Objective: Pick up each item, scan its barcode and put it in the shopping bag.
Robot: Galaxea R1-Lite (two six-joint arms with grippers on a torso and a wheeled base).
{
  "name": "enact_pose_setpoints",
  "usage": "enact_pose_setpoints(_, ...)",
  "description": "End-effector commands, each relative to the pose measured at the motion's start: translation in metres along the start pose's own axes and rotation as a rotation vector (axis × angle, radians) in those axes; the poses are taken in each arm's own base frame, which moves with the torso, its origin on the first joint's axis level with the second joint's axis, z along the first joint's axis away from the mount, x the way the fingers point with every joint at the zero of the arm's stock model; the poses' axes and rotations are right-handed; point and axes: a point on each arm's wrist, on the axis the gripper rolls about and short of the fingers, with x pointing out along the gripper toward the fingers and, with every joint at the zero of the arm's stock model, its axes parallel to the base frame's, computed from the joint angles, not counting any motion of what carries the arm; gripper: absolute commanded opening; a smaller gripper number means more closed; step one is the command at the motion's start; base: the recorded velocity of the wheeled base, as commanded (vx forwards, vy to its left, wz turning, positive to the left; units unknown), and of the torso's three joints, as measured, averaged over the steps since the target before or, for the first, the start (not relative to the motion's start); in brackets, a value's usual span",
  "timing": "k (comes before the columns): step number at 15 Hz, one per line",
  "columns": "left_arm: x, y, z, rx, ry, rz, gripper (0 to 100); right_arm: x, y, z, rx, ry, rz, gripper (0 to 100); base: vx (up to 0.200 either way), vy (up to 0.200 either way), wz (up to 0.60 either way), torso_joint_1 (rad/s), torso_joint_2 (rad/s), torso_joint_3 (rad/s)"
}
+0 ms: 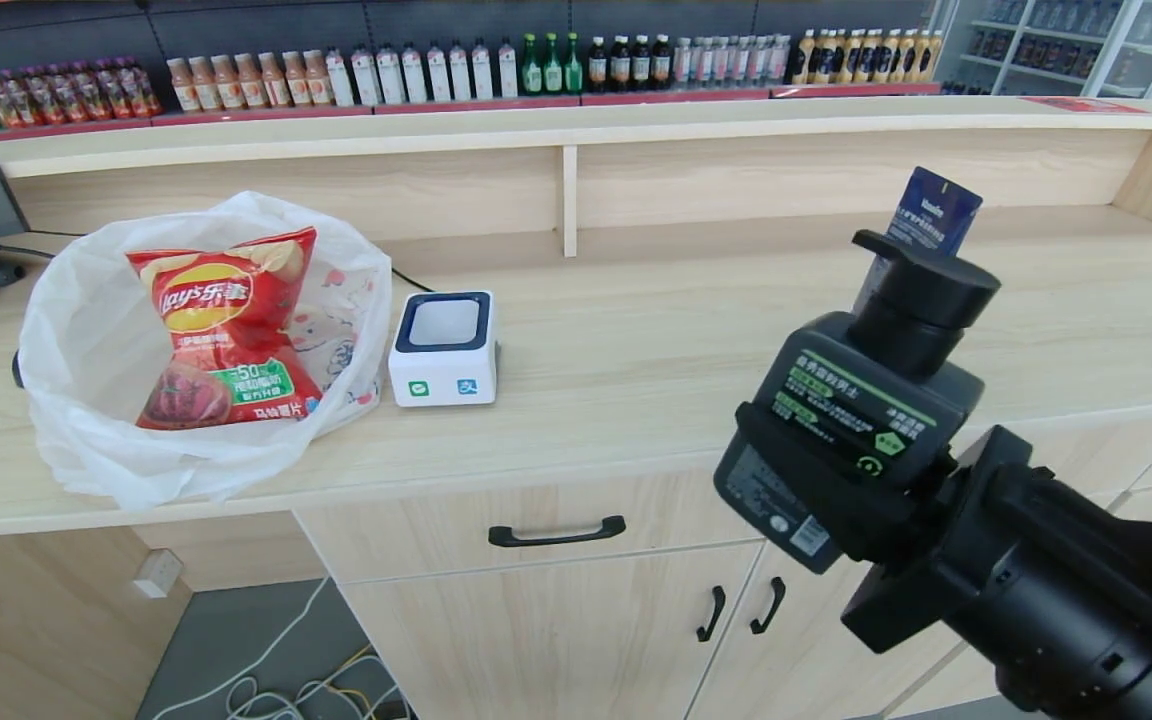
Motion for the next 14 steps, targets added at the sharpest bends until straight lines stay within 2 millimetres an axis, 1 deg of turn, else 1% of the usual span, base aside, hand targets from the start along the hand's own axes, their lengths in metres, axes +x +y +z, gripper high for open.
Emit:
enact_pose_setpoints(1, 0.000, 0.000, 0.000, -0.001, 0.000, 0.000, 100, -0.005, -0.019, 0.018, -0.069, -0.067, -0.124, 0, 0.000, 0.000, 0.00, 0.000, 0.00, 0.000)
enact_pose_setpoints(2, 0.000, 0.000, 0.000, -0.002, 0.000, 0.001, 100, -0.008, -0.027, 0.020, -0.090, -0.070, -0.160, 0, 0.000, 0.000, 0.00, 0.000, 0.00, 0.000)
enact_pose_setpoints(3, 0.000, 0.000, 0.000, -0.002, 0.000, 0.001, 100, -0.011, -0.031, 0.021, -0.097, -0.074, -0.175, 0, 0.000, 0.000, 0.00, 0.000, 0.00, 0.000)
enact_pose_setpoints(5, 0.000, 0.000, 0.000, -0.001, 0.000, 0.001, 100, -0.014, -0.032, 0.016, -0.102, -0.052, -0.177, 0, 0.000, 0.000, 0.00, 0.000, 0.00, 0.000)
enact_pose_setpoints(8, 0.000, 0.000, 0.000, -0.001, 0.000, 0.000, 100, -0.011, -0.034, 0.012, -0.109, -0.037, -0.186, 0, 0.000, 0.000, 0.00, 0.000, 0.00, 0.000)
enact_pose_setpoints(9, 0.000, 0.000, 0.000, -0.001, 0.000, 0.000, 100, -0.008, -0.034, 0.011, -0.111, -0.033, -0.178, 0, 0.000, 0.000, 0.00, 0.000, 0.00, 0.000)
enact_pose_setpoints(11, 0.000, 0.000, 0.000, -0.004, -0.002, 0.000, 100, 0.000, -0.042, 0.009, -0.127, -0.030, -0.164, 0, 0.000, 0.000, 0.00, 0.000, 0.00, 0.000)
enact_pose_setpoints(13, 0.000, 0.000, 0.000, -0.004, 0.000, 0.000, 100, 0.010, -0.054, 0.010, -0.141, -0.042, -0.209, 0, 0.000, 0.200, 0.00, 0.000, 0.00, 0.000)
enact_pose_setpoints(14, 0.000, 0.000, 0.000, -0.002, 0.000, 0.001, 100, 0.016, -0.064, 0.012, -0.150, -0.067, -0.246, 0, 0.000, 0.200, 0.00, 0.002, 0.01, 0.002)
